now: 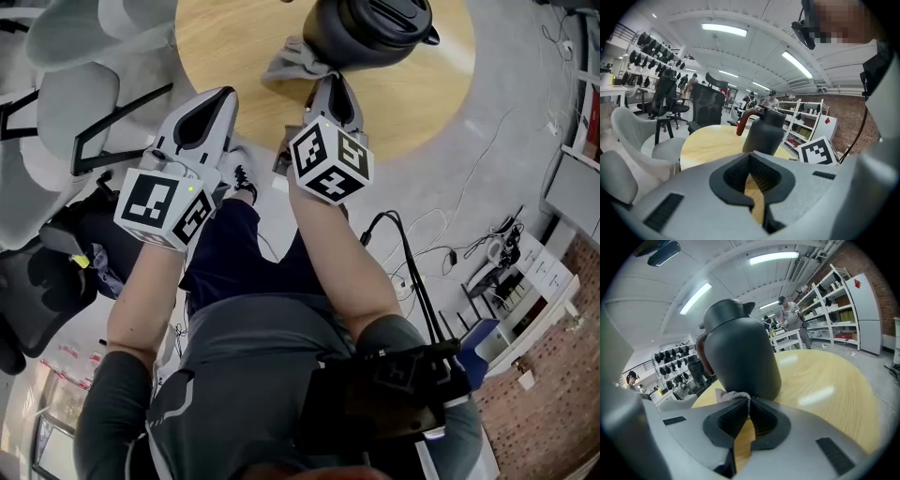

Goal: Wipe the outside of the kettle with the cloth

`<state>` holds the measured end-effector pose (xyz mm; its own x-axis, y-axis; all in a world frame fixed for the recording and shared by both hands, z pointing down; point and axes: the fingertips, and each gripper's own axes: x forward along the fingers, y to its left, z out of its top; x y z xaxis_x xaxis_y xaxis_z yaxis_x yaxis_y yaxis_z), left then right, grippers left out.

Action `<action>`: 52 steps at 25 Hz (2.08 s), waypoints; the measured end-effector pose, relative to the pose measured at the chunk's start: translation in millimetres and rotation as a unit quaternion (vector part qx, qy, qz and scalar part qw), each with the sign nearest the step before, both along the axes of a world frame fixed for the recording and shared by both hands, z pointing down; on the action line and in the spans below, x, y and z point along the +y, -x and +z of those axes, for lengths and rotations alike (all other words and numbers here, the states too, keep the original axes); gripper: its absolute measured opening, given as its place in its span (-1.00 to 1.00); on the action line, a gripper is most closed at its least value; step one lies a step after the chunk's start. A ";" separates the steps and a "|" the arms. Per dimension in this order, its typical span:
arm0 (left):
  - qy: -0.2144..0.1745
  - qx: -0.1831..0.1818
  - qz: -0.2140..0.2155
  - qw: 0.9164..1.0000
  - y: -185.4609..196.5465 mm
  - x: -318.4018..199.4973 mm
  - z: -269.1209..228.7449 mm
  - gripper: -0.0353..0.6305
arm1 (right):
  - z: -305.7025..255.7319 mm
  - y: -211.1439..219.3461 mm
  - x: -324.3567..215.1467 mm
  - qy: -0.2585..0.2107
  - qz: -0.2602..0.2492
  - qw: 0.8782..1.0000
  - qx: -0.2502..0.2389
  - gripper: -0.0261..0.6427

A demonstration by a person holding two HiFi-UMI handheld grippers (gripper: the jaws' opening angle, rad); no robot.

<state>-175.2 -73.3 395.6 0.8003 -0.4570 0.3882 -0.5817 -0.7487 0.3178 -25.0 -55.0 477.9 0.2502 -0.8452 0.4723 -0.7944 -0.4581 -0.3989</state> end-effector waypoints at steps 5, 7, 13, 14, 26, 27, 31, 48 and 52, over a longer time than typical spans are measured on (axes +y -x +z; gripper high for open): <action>-0.003 -0.005 0.009 1.000 -15.3 5.7 -1.9 -0.87 | 5.6 -26.4 15.9 0.005 0.031 0.999 -0.013 -0.82; -0.005 -0.006 0.011 1.000 -20.7 7.3 -1.8 -0.87 | 4.3 -37.4 19.0 0.002 0.040 0.999 -0.014 -0.82; -0.011 -0.016 0.015 1.000 -39.3 7.8 2.4 -0.87 | 9.7 -69.4 21.3 0.001 0.058 0.998 -0.025 -0.82; -0.013 -0.019 0.015 1.000 -43.6 7.2 2.4 -0.87 | 10.3 -74.7 20.7 0.000 0.057 0.998 -0.028 -0.82; -0.019 -0.035 -0.026 0.999 -83.1 -13.1 -2.1 -0.87 | 9.2 -122.2 0.4 -0.009 0.031 0.998 -0.057 -0.82; -0.020 -0.037 -0.025 0.999 -88.4 -12.4 -3.1 -0.87 | 8.4 -127.0 -1.4 -0.009 0.029 0.998 -0.061 -0.82; -0.015 -0.043 -0.033 0.998 -102.1 -12.9 -4.8 -0.87 | 4.8 -139.0 -13.2 -0.015 0.008 0.998 -0.068 -0.82; -0.016 -0.066 -0.150 0.986 -118.0 -11.7 -22.6 -0.87 | 11.3 -154.6 -72.8 0.010 -0.210 0.972 -0.104 -0.82; -0.006 -0.060 -0.156 0.986 -120.1 -6.5 -19.8 -0.87 | 12.2 -153.2 -77.9 0.021 -0.242 0.965 -0.095 -0.82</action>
<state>-55.1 -79.8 375.9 0.5686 -0.6790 0.4644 -0.8173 -0.5301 0.2258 128.3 -132.9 490.1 -0.2634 -0.8208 0.5069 -0.8342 -0.0702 -0.5470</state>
